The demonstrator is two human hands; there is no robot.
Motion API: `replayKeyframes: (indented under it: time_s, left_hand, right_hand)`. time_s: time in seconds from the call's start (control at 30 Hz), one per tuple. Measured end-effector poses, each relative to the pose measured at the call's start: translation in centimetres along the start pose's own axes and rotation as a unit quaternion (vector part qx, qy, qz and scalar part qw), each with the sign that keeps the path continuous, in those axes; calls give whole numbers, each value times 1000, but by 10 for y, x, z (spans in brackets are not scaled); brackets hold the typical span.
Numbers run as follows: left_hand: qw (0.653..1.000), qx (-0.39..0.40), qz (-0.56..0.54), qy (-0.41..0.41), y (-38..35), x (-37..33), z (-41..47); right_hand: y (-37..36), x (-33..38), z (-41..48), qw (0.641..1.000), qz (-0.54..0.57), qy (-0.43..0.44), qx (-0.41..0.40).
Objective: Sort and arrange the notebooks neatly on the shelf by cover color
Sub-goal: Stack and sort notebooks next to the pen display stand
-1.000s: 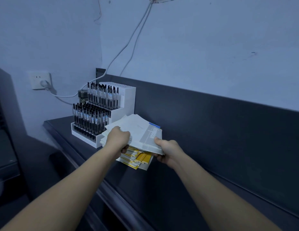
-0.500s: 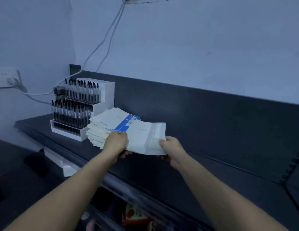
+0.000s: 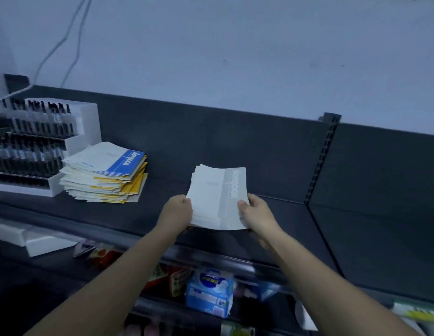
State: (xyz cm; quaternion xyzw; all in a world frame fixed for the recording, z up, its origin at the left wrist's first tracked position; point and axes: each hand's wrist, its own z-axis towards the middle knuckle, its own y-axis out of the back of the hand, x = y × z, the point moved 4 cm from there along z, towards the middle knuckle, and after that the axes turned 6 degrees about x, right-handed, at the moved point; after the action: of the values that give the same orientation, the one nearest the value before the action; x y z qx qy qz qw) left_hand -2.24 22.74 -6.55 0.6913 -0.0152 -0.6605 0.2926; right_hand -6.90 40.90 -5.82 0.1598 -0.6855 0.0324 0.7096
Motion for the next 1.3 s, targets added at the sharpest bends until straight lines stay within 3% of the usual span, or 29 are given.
replayKeyframes:
  time_s: [0.3, 0.97, 1.3]
  left_hand:
    - [993, 86, -10, -74, -129, -43, -31]
    - [966, 233, 45, -98, -421, -171, -110]
    - [937, 306, 124, -114, -541, -211, -101]
  right_hand:
    - [135, -27, -50, 996, -46, -5, -79]
    - [442, -94, -122, 972, -135, -72, -178]
    - [550, -128, -106, 931, -219, -133, -259]
